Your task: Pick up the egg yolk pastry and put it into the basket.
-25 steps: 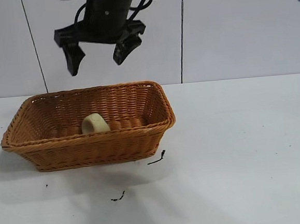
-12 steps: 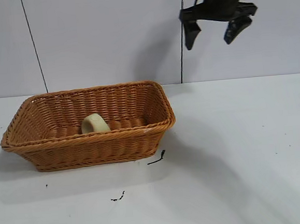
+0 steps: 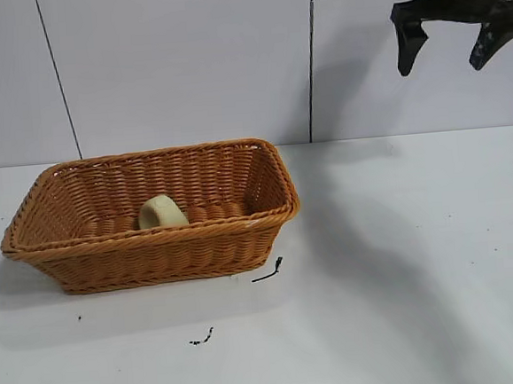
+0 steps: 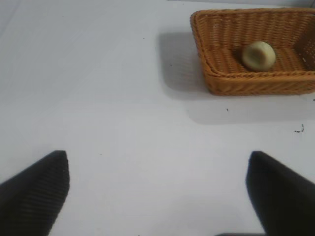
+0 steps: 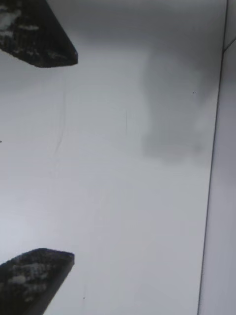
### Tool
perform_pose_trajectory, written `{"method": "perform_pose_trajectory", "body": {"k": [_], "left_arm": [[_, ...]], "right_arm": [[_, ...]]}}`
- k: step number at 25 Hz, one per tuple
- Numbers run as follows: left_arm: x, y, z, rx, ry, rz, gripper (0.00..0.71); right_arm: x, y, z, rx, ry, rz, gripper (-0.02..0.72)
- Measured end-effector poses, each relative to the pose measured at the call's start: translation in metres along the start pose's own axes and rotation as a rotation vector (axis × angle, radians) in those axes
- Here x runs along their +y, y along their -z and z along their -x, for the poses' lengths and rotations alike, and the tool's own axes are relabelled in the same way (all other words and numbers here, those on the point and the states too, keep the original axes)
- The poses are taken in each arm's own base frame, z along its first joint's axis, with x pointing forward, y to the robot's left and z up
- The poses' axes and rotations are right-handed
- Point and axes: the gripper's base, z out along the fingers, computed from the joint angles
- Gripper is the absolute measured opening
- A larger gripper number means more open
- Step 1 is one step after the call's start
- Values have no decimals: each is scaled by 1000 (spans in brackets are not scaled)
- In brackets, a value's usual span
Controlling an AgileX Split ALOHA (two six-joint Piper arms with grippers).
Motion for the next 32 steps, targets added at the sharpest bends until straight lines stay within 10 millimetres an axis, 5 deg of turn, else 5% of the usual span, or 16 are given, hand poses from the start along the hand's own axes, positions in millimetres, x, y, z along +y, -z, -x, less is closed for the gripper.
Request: {"method": "perform_pose_trajectory", "body": {"k": [6, 13, 24, 32], "left_arm": [[0, 0, 0, 0, 0, 0, 696], [0, 0, 0, 0, 0, 0, 696], [0, 0, 0, 0, 0, 0, 696], [0, 0, 0, 0, 0, 0, 696]], "right_arm": [[3, 62, -63, 60, 14, 1, 694], [7, 114, -170, 119, 25, 4, 694], [14, 144, -343, 16, 30, 1, 694], [16, 166, -404, -443, 37, -22, 694]]}}
